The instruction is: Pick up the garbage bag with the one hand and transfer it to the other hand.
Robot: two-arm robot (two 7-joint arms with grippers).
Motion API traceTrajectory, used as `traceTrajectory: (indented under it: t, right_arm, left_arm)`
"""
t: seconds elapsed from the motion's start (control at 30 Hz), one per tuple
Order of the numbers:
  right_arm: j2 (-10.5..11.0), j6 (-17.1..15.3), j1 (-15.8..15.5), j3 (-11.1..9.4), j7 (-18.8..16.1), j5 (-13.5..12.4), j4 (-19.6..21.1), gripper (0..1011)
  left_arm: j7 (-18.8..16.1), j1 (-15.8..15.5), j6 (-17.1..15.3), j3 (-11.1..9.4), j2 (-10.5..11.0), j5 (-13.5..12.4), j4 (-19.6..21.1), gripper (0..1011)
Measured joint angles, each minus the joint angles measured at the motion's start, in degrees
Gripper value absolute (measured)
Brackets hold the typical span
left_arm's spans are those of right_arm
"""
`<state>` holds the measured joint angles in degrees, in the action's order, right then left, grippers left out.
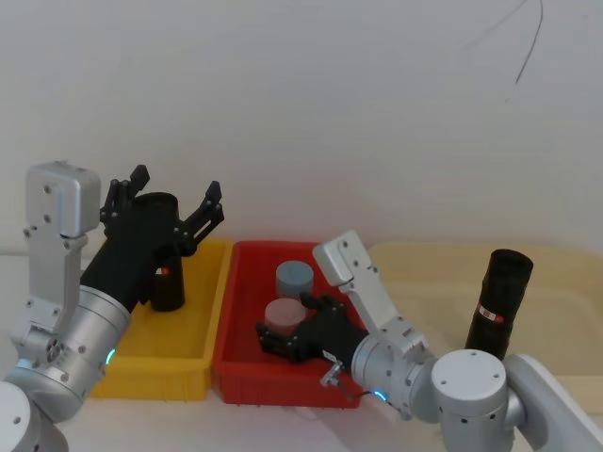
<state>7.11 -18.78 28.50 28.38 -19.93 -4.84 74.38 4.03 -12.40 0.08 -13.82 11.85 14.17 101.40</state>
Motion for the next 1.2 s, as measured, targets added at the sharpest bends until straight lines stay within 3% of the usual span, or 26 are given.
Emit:
traceTrajectory:
  t: [0.3, 0.83, 1.2]
  right_arm:
    - [-0.6, -0.2, 0.0, -0.2, 0.1, 0.4, -0.4, 671]
    - [-0.7, -0.3, -0.7, -1.5, 0.7, 0.6, 1.6, 666]
    - [1.8, 2.1, -1.9, -4.7, 1.5, -0.5, 7.7, 666]
  left_arm:
    - [0.0, 0.0, 0.0, 0.0, 0.0, 0.0, 0.0, 1001]
    - [0.0, 0.0, 0.0, 0.0, 0.0, 0.0, 0.0, 1001]
    - [0.0, 0.0, 0.0, 0.0, 0.0, 0.0, 0.0, 1001]
